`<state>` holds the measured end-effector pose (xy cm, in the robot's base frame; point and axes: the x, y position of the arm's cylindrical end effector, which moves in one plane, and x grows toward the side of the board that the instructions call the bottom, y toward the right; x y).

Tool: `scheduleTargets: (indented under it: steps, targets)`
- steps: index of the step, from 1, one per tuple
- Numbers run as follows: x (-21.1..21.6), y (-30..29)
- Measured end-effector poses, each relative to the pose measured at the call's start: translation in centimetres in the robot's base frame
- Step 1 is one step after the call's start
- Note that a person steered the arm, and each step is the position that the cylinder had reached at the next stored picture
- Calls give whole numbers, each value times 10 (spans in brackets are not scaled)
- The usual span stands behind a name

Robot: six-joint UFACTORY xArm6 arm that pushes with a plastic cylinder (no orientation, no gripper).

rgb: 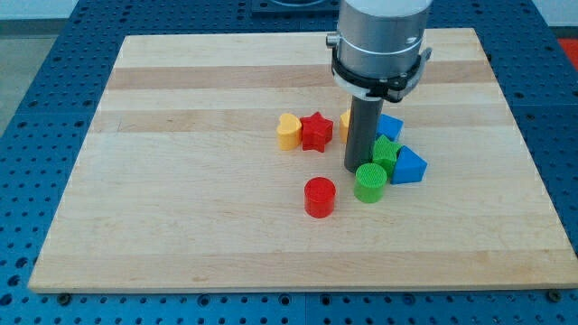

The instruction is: Separate the green circle from the green star

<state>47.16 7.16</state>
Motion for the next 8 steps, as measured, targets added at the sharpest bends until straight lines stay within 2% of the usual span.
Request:
scheduleTargets:
  steps: [5, 8]
  targets:
    - [3, -13]
    - [36, -8]
